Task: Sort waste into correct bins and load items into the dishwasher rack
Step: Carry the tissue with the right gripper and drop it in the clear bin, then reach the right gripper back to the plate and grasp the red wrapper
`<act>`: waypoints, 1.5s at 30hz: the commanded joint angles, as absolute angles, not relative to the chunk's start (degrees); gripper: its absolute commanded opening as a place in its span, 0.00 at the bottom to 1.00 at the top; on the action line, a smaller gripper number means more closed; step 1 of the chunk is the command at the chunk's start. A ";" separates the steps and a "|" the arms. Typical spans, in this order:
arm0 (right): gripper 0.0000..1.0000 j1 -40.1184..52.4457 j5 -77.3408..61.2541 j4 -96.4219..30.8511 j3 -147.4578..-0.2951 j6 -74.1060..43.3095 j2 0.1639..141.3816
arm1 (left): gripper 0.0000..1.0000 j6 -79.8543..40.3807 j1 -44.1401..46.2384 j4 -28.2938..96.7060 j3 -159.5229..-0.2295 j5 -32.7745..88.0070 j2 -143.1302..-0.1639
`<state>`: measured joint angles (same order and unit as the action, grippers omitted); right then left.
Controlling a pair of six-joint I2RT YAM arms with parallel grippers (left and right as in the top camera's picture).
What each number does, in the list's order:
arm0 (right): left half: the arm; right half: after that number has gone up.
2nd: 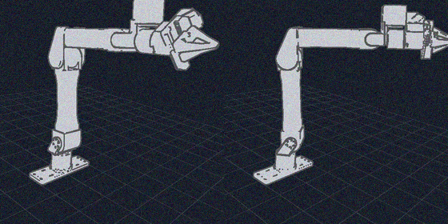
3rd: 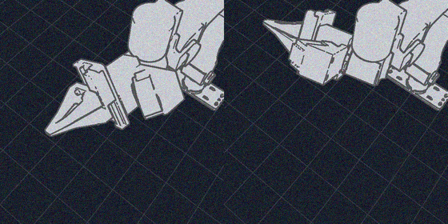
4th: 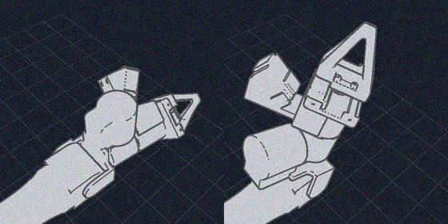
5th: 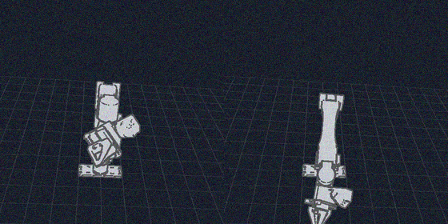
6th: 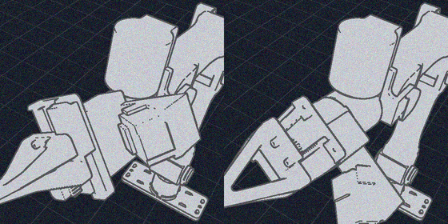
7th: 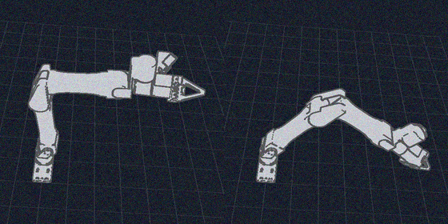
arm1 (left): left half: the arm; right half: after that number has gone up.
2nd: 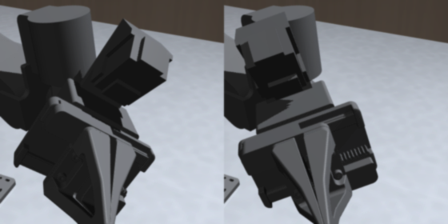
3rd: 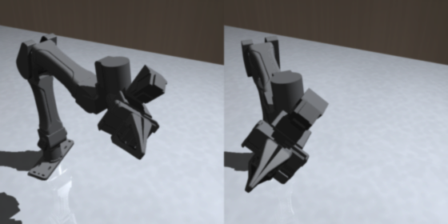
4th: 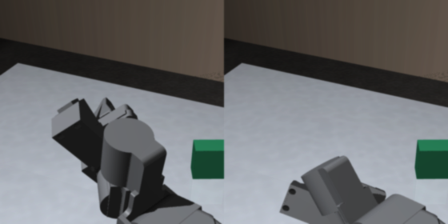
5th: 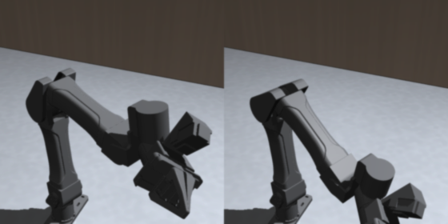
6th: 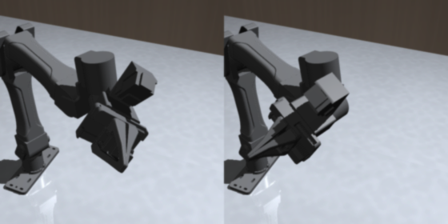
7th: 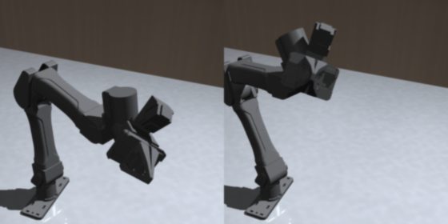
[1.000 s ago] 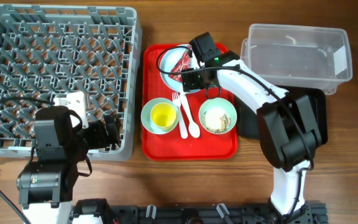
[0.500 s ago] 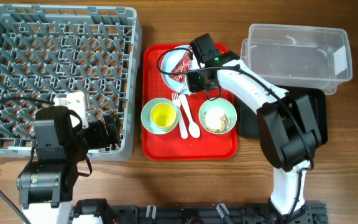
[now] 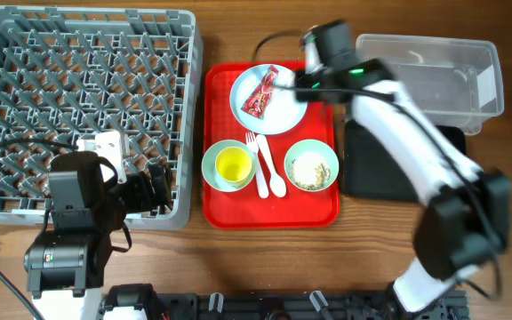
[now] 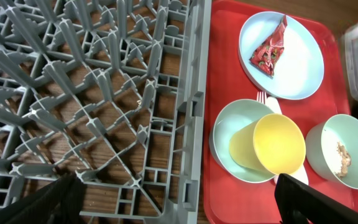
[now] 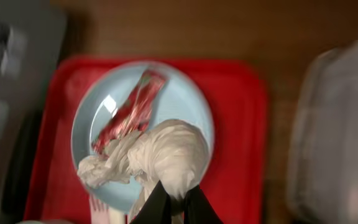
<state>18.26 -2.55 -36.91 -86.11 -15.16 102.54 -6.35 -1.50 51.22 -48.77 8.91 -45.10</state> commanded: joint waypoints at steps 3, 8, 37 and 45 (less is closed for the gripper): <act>0.08 9.23 6.17 -37.10 -86.94 -14.96 98.04 | 1.00 -6.87 -1.39 51.11 -50.00 9.58 -44.91; 0.22 2.48 6.00 -37.15 -85.38 -15.00 99.70 | 1.00 -6.87 -1.39 51.11 -50.00 9.56 -44.91; 0.97 30.44 6.13 -22.61 -85.10 -28.42 109.14 | 1.00 -6.87 -1.39 51.13 -50.00 9.58 -44.91; 1.00 31.18 6.68 -20.88 -85.10 -36.01 119.24 | 1.00 -6.87 -1.39 51.18 -50.00 9.58 -44.93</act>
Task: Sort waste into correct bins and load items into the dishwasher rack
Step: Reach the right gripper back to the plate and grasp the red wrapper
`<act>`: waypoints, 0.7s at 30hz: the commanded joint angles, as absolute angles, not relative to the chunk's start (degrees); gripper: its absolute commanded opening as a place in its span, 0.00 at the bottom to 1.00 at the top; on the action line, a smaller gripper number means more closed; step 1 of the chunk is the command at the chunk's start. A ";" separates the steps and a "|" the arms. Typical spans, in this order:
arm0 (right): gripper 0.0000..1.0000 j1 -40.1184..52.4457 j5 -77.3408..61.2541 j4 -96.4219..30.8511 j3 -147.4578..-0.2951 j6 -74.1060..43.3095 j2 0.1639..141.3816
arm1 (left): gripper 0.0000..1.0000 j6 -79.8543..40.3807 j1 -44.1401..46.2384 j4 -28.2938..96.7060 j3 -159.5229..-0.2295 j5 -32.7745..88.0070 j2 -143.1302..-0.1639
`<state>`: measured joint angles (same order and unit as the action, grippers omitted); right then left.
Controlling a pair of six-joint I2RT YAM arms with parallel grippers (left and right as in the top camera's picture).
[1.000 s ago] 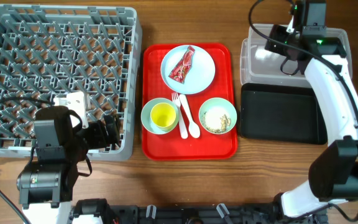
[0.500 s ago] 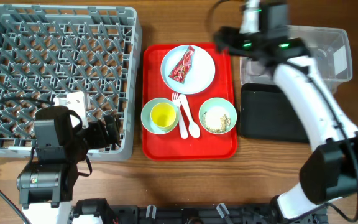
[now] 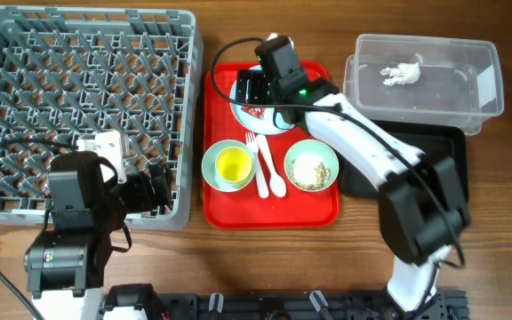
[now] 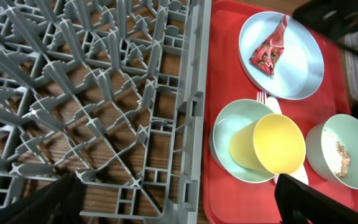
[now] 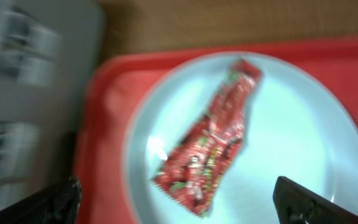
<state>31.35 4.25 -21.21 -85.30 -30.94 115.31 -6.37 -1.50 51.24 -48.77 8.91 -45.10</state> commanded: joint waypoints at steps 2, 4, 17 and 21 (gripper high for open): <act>1.00 31.24 6.66 -20.23 -85.10 -36.69 121.32 | 1.00 -6.87 -1.39 51.18 -50.00 9.58 -44.93; 1.00 31.29 6.66 -19.20 -85.10 -37.56 123.15 | 1.00 -6.87 -1.39 51.22 -50.00 9.58 -44.93; 1.00 32.82 7.99 -16.84 -85.10 -37.67 125.80 | 1.00 -6.87 -1.39 51.77 -50.00 9.58 -44.93; 0.94 33.50 8.71 -17.34 -85.10 -37.67 126.54 | 1.00 -6.87 -1.39 51.77 -50.00 9.58 -44.93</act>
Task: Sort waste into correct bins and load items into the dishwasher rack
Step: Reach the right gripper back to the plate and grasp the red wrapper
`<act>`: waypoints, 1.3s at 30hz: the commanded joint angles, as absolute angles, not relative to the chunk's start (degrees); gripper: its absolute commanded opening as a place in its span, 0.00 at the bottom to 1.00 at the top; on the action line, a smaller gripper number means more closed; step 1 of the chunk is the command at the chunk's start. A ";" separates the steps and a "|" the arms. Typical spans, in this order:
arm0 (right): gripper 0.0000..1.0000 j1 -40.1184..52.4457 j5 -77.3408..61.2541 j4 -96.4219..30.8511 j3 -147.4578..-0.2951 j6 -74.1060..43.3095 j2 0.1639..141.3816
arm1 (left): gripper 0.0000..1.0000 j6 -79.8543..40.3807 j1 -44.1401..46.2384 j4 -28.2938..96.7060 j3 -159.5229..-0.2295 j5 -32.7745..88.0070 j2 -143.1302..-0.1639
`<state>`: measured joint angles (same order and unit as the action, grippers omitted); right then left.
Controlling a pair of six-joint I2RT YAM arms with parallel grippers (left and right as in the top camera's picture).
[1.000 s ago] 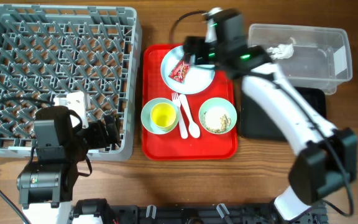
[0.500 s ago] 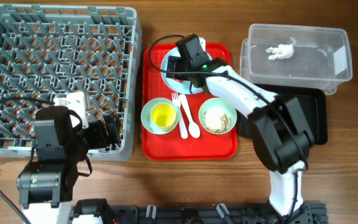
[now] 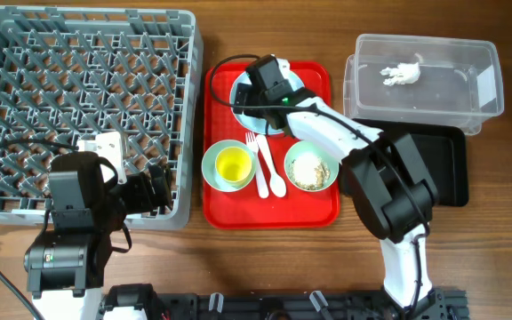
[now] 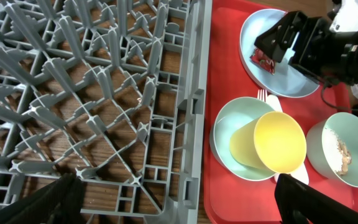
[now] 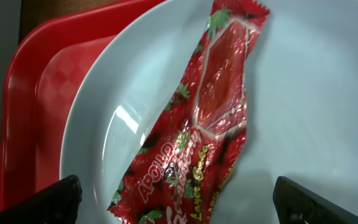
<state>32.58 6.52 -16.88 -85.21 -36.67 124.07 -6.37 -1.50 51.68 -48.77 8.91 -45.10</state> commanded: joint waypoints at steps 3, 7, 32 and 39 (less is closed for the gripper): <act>0.90 33.91 8.86 -17.41 -85.10 -37.58 126.93 | 1.00 -6.87 -1.39 51.77 -50.00 9.58 -44.93; 0.68 33.95 9.37 -18.92 -85.10 -37.54 127.02 | 1.00 -6.87 -1.39 51.77 -50.00 9.58 -44.93; 0.57 30.52 7.42 -25.28 -85.17 -29.67 117.69 | 1.00 -6.87 -1.39 51.75 -50.00 9.58 -44.93; 0.75 31.24 4.56 -20.27 -85.14 -30.17 118.80 | 1.00 -6.87 -1.39 51.75 -50.00 9.58 -44.93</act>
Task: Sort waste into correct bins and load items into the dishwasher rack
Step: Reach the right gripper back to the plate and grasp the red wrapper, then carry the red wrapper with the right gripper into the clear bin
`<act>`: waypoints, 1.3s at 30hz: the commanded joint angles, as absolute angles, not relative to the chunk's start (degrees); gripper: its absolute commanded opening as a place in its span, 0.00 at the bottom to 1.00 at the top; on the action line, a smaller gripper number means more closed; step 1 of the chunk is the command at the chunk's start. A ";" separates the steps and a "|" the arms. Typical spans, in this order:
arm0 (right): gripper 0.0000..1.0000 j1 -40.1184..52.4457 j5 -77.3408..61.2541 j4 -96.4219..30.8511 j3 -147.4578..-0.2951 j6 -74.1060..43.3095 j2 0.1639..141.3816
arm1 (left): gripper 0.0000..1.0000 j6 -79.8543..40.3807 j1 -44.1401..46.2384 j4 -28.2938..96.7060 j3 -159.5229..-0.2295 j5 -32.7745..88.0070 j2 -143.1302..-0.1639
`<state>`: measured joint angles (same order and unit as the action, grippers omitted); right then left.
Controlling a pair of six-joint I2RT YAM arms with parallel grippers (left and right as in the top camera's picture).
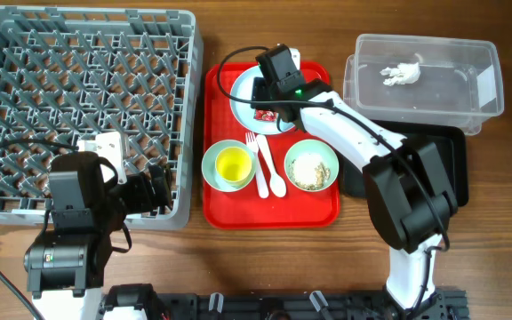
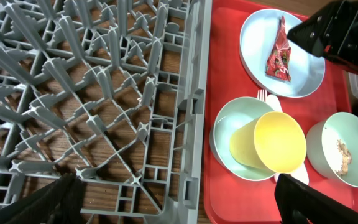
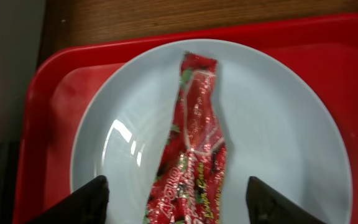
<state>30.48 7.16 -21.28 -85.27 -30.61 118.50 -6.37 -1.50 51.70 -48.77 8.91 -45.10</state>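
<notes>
A red snack wrapper point(image 3: 194, 155) lies on the light blue plate point(image 3: 278, 124) at the back of the red tray point(image 1: 318, 209). My right gripper point(image 3: 182, 202) hangs open just above it, one finger on each side, touching nothing. From overhead, that gripper point(image 1: 265, 93) covers most of the plate point(image 1: 241, 105), with the wrapper's end point(image 1: 263, 114) showing. My left gripper point(image 2: 180, 205) stands open over the front right edge of the grey dishwasher rack point(image 1: 87, 107); its own view also shows the wrapper point(image 2: 279, 56).
On the tray stand a yellow cup point(image 1: 233, 164) inside a green bowl, a white fork and spoon point(image 1: 267, 169), and a green bowl with crumbs point(image 1: 311, 166). At the back right a clear bin point(image 1: 478, 80) holds a white tissue point(image 1: 403, 71). A black tray point(image 1: 416, 160) lies beside it.
My right gripper, still open, now sits farther back from the wrapper, with more of the plate in view. The wrapper lies turned more upright on the plate. The left arm is unmoved.
At first my right gripper was shut on a crumpled white tissue over the plate. Then the tissue lay in the clear bin and the gripper was open over the plate. It was then close above the red wrapper, and stays open over it now.
</notes>
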 commanded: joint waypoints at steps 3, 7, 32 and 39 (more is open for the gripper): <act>0.76 32.01 5.15 -19.31 -85.14 -30.33 120.88 | 1.00 -6.87 -1.39 51.75 -50.00 9.58 -44.93; 0.78 32.29 7.57 -19.44 -85.14 -34.00 123.42 | 1.00 -6.87 -1.39 51.75 -50.00 9.58 -44.93; 0.04 32.01 7.88 -28.14 -85.17 -34.89 126.41 | 1.00 -6.90 -1.39 51.75 -50.00 9.58 -44.93; 0.04 31.22 8.14 -29.08 -85.17 -34.24 120.81 | 1.00 -6.90 -1.39 51.75 -50.00 9.58 -44.93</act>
